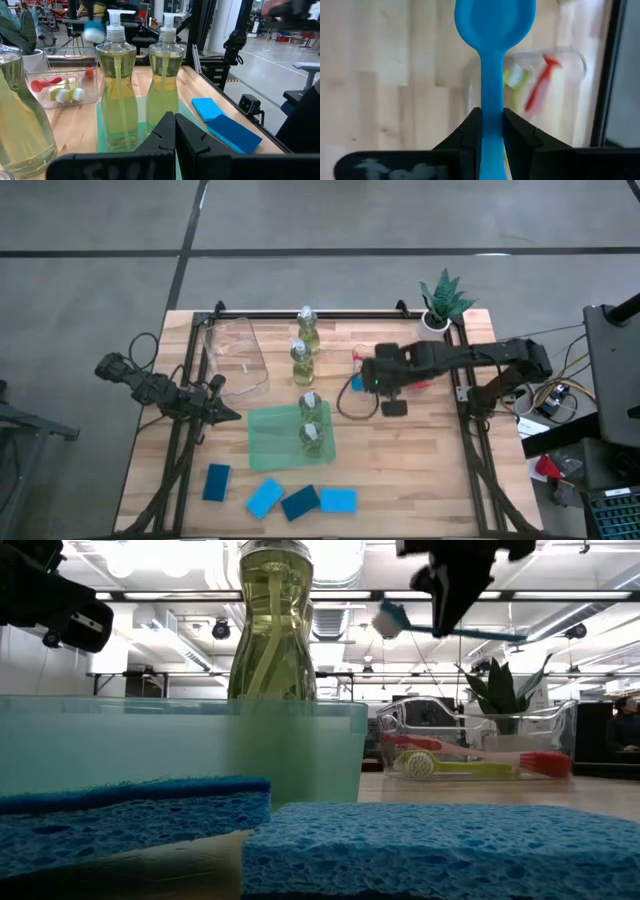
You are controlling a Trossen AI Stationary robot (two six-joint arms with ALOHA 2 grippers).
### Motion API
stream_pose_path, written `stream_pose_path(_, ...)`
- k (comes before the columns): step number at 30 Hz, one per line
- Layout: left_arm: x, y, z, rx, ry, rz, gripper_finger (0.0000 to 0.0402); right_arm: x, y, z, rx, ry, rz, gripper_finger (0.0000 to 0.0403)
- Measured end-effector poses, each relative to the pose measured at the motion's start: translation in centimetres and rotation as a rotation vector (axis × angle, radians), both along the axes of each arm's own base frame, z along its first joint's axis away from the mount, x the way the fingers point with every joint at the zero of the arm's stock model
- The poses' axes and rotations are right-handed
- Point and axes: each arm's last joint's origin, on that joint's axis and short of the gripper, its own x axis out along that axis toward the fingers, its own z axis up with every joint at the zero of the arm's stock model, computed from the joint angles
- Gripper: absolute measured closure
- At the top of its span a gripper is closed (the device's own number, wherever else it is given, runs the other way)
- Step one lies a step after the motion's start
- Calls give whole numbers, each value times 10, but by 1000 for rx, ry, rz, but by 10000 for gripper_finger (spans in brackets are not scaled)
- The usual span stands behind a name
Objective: Pick & Place Kitchen Sink Supplies
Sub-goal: Put the blue dish brush into the right transparent bin
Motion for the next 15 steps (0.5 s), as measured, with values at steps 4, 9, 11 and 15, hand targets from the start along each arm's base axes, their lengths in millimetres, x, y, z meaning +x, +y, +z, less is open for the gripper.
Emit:
stream_pose_path(4,0,0,0,0,0,1,401,-14,-30,-5,5,16,-95,349)
stream_pose_path(9,0,0,0,-1,-2,0,401,-35,-62,-20,-1,53,-122,349)
stream_pose_path(11,0,0,0,-1,-2,0,401,-40,-72,-30,10,74,-107,349)
stream_pose_path(15,0,0,0,-1,-2,0,401,-45,-86,-50,7,104,-95,349)
